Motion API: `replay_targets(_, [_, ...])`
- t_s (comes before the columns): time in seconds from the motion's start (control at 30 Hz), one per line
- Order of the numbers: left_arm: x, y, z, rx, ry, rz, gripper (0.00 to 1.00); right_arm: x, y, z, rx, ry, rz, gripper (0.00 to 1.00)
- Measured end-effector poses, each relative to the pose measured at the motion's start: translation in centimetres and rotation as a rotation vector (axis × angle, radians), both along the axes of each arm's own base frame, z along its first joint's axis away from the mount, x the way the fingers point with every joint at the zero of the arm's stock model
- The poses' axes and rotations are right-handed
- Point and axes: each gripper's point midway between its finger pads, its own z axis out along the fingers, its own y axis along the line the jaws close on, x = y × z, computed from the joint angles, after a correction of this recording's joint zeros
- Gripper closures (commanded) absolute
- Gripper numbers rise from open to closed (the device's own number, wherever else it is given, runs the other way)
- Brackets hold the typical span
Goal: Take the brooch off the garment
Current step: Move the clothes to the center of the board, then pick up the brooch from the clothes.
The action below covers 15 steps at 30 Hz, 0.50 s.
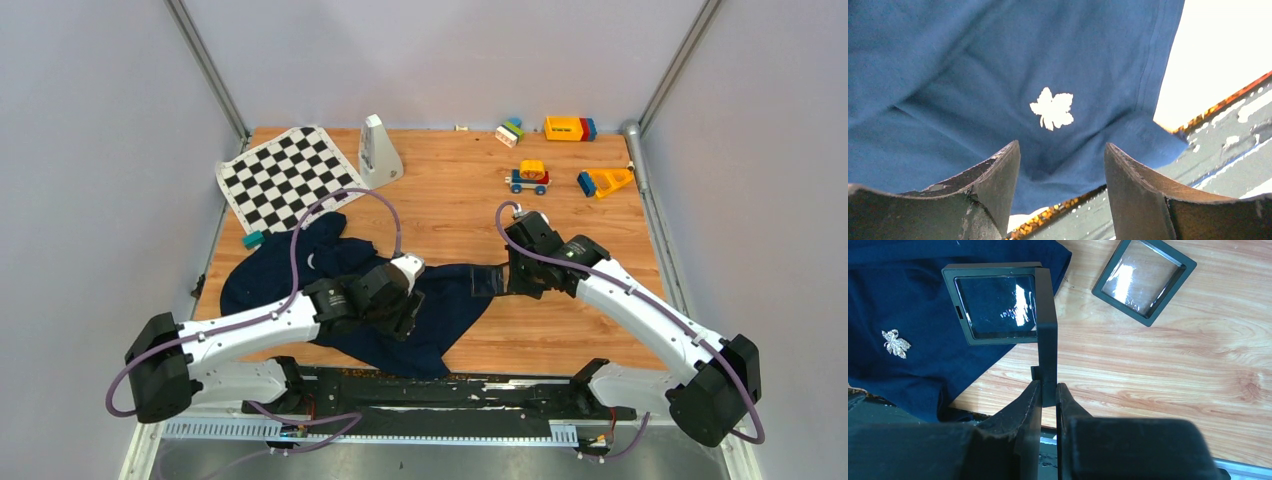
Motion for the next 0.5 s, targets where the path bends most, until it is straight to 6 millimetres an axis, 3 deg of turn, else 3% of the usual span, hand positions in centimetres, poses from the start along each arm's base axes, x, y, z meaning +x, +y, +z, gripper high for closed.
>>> replay_targets(0.1, [1.5,-0.8,1.3,0.023,-0.051,-0.001,0.30,0.0,0.0,0.0,0.001,0.000,0.000,1.00])
replay_targets(0.17, [2.4,-1.4,1.1,0.058,-0.065,-0.005,0.31,0.0,0.0,0.0,0.001,0.000,0.001,1.00])
replay_targets(0.5, [2.9,-1.9,-4.5,0.213,0.004,-0.046,0.35,-0.2,0.2,0.0,0.010,0.008,0.007,1.00])
